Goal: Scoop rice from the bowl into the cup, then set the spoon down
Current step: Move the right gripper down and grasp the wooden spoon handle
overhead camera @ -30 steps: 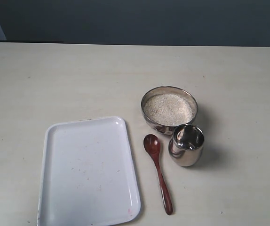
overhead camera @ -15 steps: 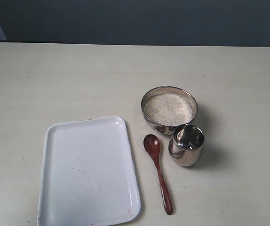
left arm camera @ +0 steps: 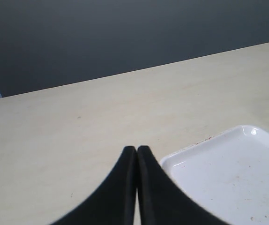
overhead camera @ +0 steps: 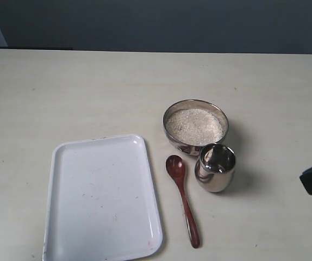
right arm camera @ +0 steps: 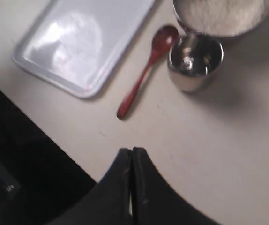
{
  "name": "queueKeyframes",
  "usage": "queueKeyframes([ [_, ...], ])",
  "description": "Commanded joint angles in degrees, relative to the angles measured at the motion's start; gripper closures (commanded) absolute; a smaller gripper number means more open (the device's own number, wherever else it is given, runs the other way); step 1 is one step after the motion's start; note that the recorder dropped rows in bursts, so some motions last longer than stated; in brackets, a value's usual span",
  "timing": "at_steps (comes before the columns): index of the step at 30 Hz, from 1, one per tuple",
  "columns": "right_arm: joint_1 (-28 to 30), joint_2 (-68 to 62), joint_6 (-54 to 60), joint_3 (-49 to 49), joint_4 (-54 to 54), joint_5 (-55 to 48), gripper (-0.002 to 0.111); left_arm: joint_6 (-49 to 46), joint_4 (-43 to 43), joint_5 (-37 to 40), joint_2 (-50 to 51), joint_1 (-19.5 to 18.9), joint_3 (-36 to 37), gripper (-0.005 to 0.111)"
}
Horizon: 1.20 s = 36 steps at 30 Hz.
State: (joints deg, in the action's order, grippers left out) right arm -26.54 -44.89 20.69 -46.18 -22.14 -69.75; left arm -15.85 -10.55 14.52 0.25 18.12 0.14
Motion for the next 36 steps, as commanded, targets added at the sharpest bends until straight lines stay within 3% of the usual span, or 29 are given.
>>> queueKeyframes([
  [1, -13.6, -5.2, -20.0, 0.0, 17.1, -0.2, 0.109, 0.3, 0.1, -0.8, -0.2, 0.3, -0.1, 0.106],
  [4, -23.1, -10.7, -28.5, 0.1, 22.1, -0.2, 0.109, 0.3, 0.1, -0.8, -0.2, 0.3, -0.1, 0.106],
  [9, -32.9, -22.3, -29.6, 0.1, 13.5, 14.7, 0.109, 0.3, 0.1, -0.8, -0.2, 0.3, -0.1, 0.106],
  [26, -34.2, -42.9, -29.6, -2.0, 17.1, 23.5, 0.108, 0.3, 0.1, -0.8, -0.2, 0.3, -0.1, 0.106],
  [29, -34.2, -43.6, -29.6, -2.0, 16.9, 24.3, 0.097, 0.3, 0.1, -0.8, -0.2, 0.3, -0.1, 0.106],
  [34, -34.2, -43.7, -29.8, -2.0, 17.9, 24.6, 0.059, 0.3, 0.1, -0.8, -0.2, 0.3, -0.1, 0.106],
  [36, -34.2, -43.9, -30.1, -2.0, 18.4, 25.3, 0.049, 0.3, 0.1, -0.8, -0.2, 0.3, -0.1, 0.106],
])
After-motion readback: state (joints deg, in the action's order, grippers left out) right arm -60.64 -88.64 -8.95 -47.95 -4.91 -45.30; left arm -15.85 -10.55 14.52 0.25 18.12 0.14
